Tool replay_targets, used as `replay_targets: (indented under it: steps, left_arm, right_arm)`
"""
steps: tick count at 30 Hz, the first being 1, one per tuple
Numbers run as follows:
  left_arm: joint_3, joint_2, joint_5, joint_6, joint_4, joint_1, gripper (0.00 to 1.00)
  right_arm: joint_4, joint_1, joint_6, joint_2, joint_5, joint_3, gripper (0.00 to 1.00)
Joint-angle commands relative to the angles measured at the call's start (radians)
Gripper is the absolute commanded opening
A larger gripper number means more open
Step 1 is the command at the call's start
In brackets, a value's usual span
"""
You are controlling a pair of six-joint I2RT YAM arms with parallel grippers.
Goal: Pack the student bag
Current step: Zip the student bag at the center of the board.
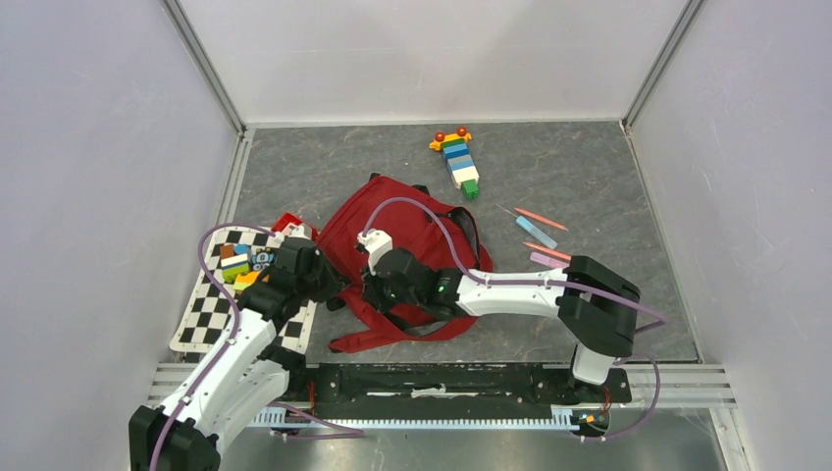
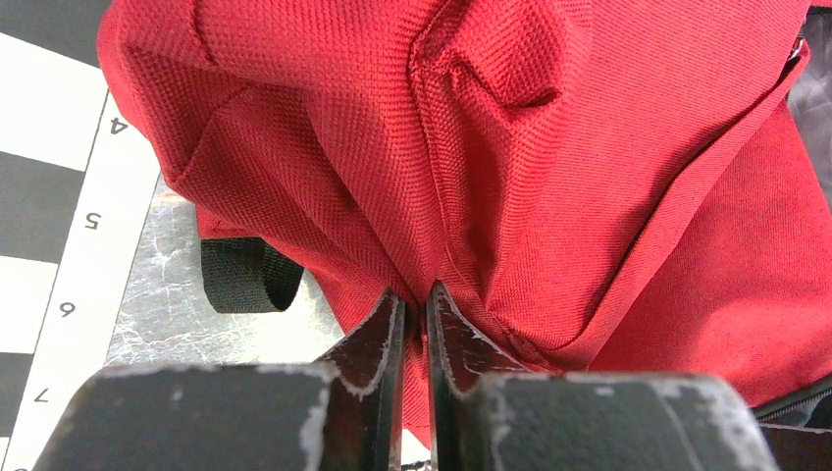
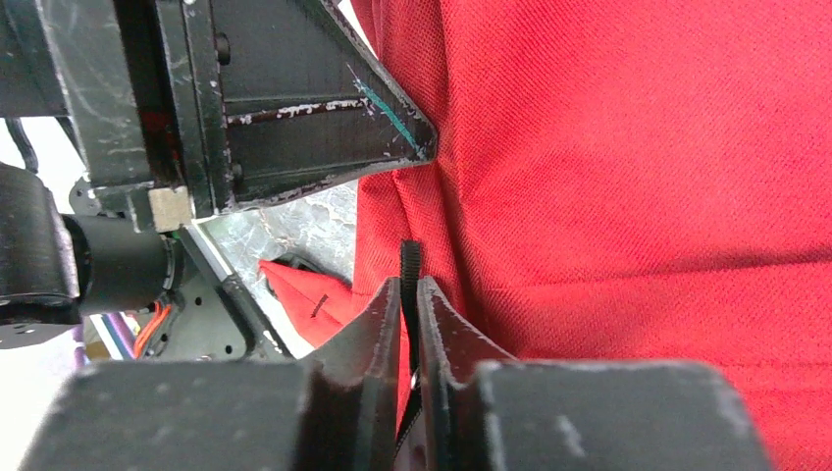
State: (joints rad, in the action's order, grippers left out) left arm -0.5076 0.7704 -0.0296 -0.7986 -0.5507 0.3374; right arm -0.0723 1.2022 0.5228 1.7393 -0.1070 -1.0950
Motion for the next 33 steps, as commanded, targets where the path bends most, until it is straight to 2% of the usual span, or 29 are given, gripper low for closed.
replay_targets:
  steps: [1, 3, 8, 23, 29, 33]
  left_arm:
    - [-0.002, 0.000, -0.017, 0.012, 0.029, 0.002, 0.02]
    - [-0.013, 0.005, 0.001, 0.025, 0.019, 0.001, 0.02]
    - [-0.043, 0.055, 0.021, 0.068, 0.046, 0.000, 0.02]
    - [-0.268, 0.383, 0.083, 0.269, 0.111, -0.069, 0.02]
    - [-0.370, 0.500, 0.084, 0.329, 0.135, -0.110, 0.02]
    - [-0.450, 0.581, 0.084, 0.352, 0.146, -0.126, 0.02]
  right_arm:
    - [0.022, -0.003, -0.052, 0.029, -0.006, -0.059, 0.08]
    - [0.025, -0.003, -0.072, 0.014, 0.004, -0.054, 0.00]
    - [-0.035, -0.003, -0.104, -0.079, 0.060, 0.037, 0.00]
    - [-0.108, -0.001, -0.085, -0.332, 0.275, 0.363, 0.00]
    - [-0.151, 0.009, -0.025, -0.386, 0.333, 0.441, 0.00]
    - [-0.165, 0.051, 0.001, -0.393, 0.310, 0.448, 0.00]
